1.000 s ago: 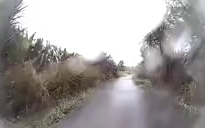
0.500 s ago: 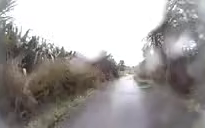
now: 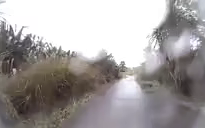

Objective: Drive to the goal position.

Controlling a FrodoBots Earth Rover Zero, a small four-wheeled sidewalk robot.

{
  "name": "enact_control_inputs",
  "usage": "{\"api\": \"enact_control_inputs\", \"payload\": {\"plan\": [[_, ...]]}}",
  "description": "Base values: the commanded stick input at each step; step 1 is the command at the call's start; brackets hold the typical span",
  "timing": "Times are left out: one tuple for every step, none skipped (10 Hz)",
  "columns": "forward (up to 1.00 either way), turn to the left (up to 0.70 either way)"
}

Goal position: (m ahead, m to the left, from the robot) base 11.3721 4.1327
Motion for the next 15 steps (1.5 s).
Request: {"api": "enact_control_inputs", "payload": {"plan": [[0.85, -0.34], [0.85, -0.34], [0.85, -0.34], [0.85, -0.33], [0.85, -0.13], [0.85, 0.0], [0.85, 0.0], [0.85, 0.0], [0.85, 0.0], [0.85, 0.0], [0.85, 0.0], [0.85, 0.0], [0.85, 0.0], [0.85, 0.0], [0.85, 0.0]]}}
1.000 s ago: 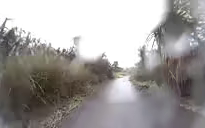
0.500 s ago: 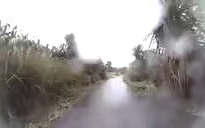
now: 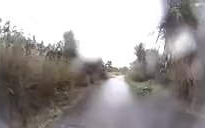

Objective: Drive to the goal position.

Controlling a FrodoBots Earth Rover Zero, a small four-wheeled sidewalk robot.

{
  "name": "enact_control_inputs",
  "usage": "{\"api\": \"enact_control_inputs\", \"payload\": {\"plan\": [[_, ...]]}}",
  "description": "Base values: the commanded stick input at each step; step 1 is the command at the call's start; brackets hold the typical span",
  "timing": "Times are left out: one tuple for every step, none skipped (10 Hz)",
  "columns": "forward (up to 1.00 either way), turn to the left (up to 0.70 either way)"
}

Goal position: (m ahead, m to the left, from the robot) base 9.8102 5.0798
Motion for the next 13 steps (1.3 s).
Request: {"api": "enact_control_inputs", "payload": {"plan": [[0.85, 0.0], [0.85, 0.0], [0.85, 0.0], [0.85, 0.0], [0.85, 0.0], [0.85, 0.0], [0.85, 0.0], [0.85, 0.0], [0.85, 0.0], [0.85, 0.0], [0.85, 0.0], [0.85, 0.0], [0.85, 0.0]]}}
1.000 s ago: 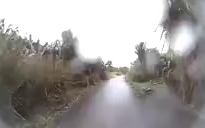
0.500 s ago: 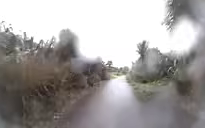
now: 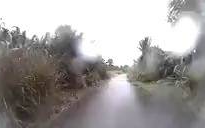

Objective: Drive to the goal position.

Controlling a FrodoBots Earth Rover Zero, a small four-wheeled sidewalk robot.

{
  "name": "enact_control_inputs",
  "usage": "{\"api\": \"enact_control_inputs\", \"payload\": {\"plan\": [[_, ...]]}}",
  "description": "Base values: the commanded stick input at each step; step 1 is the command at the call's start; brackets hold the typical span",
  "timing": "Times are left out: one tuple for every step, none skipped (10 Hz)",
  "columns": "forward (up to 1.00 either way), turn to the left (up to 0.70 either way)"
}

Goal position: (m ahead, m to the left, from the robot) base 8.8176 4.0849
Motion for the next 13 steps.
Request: {"api": "enact_control_inputs", "payload": {"plan": [[0.85, 0.0], [0.85, 0.0], [0.85, 0.0], [0.85, 0.0], [0.85, 0.0], [0.85, 0.0], [0.85, 0.0], [0.85, 0.0], [0.85, 0.0], [0.85, 0.0], [0.85, 0.0], [0.85, 0.0], [0.85, 0.0]]}}
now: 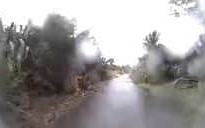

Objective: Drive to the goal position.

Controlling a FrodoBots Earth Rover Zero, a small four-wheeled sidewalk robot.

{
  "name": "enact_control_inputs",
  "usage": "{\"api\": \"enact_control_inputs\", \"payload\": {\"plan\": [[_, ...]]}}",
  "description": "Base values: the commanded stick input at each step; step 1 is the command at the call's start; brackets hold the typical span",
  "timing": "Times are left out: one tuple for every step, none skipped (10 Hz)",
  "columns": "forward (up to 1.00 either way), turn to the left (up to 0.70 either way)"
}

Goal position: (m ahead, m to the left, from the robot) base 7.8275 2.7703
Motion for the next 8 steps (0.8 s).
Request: {"api": "enact_control_inputs", "payload": {"plan": [[0.85, 0.0], [0.85, 0.0], [0.85, 0.0], [0.85, 0.0], [0.85, 0.0], [0.85, 0.0], [0.85, -0.19], [0.85, -0.34]]}}
